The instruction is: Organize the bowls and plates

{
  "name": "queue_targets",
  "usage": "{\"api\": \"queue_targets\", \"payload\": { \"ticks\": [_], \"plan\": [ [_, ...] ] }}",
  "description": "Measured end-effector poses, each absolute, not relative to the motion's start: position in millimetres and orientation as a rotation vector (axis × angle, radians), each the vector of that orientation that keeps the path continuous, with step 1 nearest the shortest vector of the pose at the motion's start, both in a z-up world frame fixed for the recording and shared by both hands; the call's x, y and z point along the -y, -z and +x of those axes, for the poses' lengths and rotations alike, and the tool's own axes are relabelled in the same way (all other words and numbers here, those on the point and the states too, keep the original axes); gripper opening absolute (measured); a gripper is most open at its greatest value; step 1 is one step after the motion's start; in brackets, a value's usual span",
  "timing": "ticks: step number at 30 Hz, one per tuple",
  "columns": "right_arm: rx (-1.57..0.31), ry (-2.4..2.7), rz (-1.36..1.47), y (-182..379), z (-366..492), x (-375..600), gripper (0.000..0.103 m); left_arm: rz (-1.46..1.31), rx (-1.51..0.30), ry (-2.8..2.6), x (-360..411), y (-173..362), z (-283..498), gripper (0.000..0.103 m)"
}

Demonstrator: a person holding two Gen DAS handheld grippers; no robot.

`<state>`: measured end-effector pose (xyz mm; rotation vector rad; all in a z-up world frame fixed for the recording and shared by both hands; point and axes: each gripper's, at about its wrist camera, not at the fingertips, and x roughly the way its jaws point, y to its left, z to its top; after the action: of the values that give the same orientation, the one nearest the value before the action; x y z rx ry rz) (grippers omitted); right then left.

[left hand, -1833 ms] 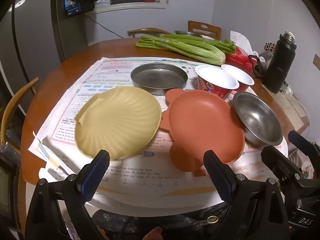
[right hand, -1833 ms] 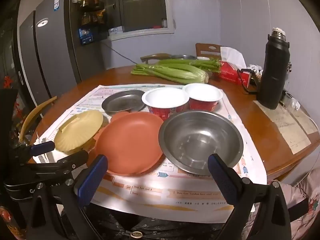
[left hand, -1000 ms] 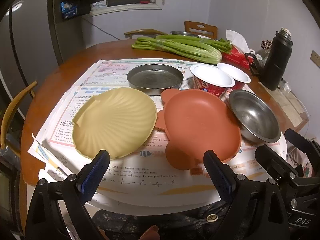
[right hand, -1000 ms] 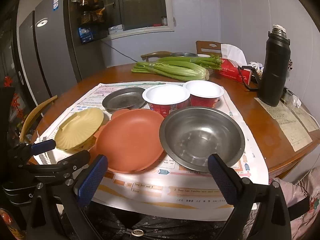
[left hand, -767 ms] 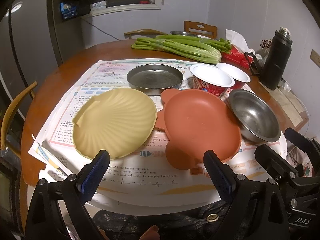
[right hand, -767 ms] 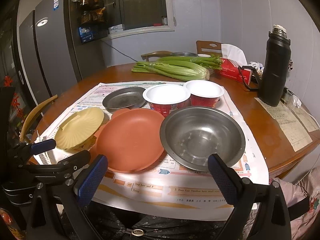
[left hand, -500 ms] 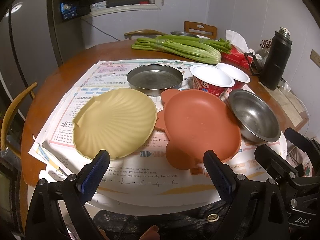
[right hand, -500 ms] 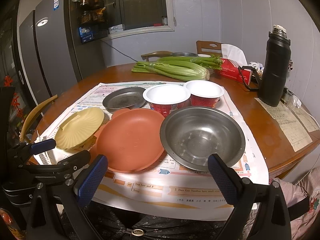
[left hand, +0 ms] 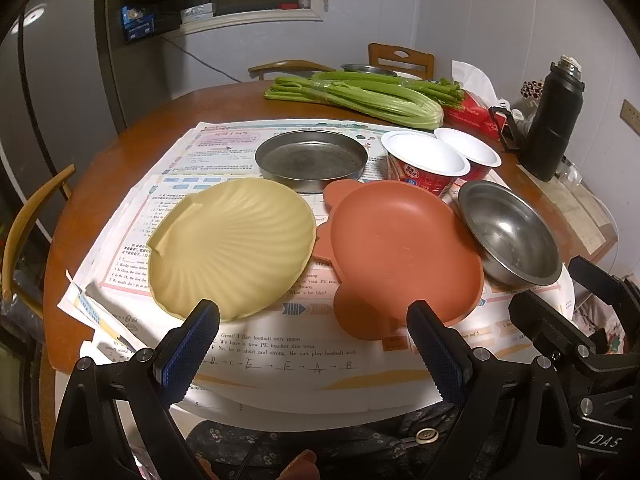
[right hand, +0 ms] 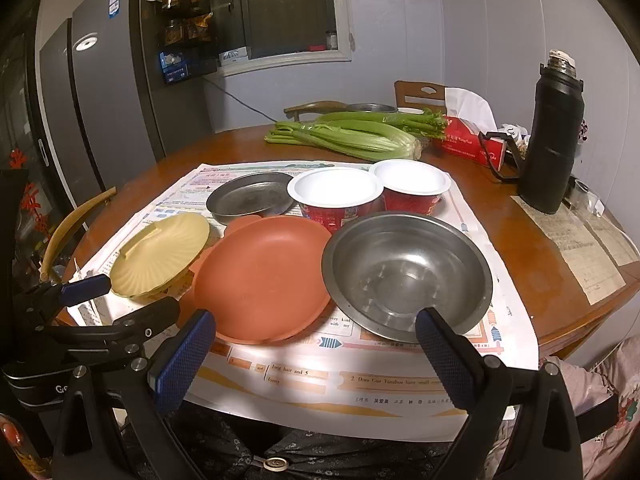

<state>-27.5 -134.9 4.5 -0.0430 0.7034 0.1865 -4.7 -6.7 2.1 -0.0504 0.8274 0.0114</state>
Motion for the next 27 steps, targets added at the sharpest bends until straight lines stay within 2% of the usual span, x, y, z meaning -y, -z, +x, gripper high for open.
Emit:
{"api": "queue_targets", "payload": {
  "ticks": [14, 27],
  "plan": [
    [-0.707, -0.185, -0.037, -4, -26, 137, 0.101, -0.061, -0.819, -0.016, 4, -3, -4, 0.095],
    [-0.670, -0.269, -0.079, -20, -20, 118, 0.101, -0.168, -0.744, -0.085, -49, -17, -11, 0.095]
  ]
}}
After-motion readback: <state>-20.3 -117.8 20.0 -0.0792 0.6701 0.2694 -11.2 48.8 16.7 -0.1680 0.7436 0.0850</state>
